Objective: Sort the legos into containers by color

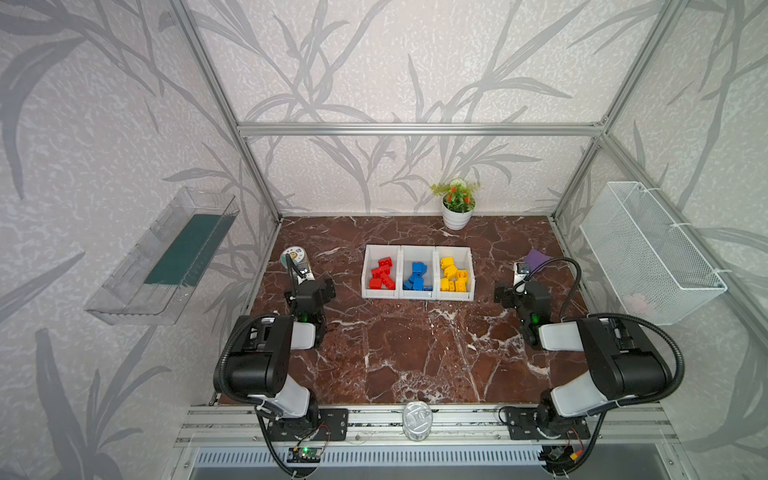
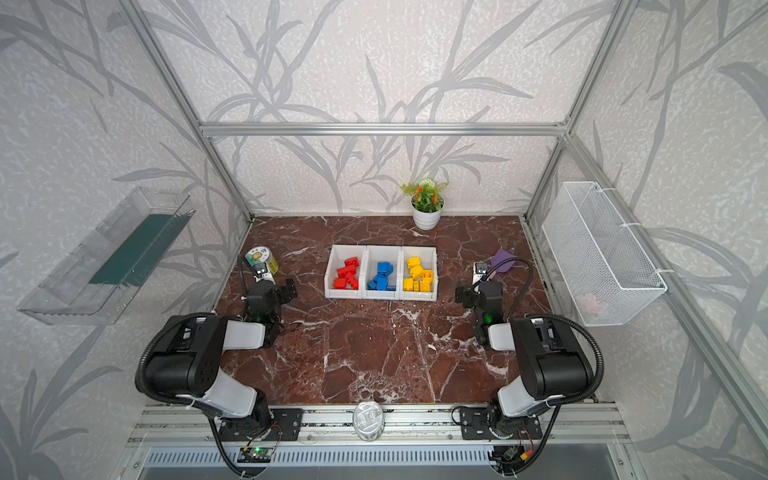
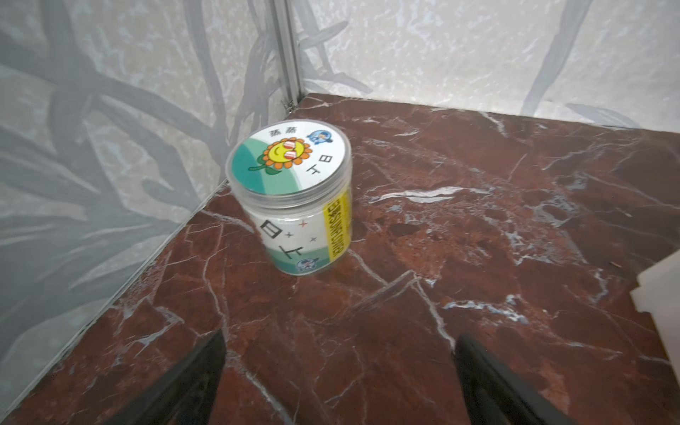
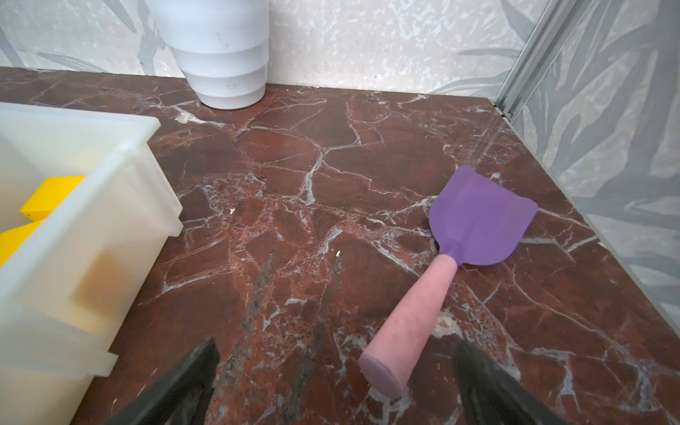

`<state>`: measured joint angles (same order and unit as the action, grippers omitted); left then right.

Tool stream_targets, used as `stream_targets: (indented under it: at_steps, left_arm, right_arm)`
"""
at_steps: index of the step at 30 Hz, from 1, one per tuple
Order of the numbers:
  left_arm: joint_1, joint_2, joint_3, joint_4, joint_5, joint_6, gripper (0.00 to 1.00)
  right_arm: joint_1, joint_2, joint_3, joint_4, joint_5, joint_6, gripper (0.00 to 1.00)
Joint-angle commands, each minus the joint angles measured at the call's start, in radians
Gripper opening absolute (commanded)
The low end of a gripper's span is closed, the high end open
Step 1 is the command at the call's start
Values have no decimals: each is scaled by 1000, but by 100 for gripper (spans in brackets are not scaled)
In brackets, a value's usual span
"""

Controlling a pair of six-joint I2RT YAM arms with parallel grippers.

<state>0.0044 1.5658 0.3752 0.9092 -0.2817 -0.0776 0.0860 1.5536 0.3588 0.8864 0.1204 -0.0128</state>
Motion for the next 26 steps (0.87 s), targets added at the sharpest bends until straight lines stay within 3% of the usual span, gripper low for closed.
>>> stream_targets:
  at_steps: [1,26]
  left_arm:
    - [0,4,-5,54,40,21,99]
    - [-4,5,-1,43,49,29,99]
  right_arm:
    - [-2,-1,5,52,-11,-10,99]
    - [-2,-18,19,-3,-10,-12,99]
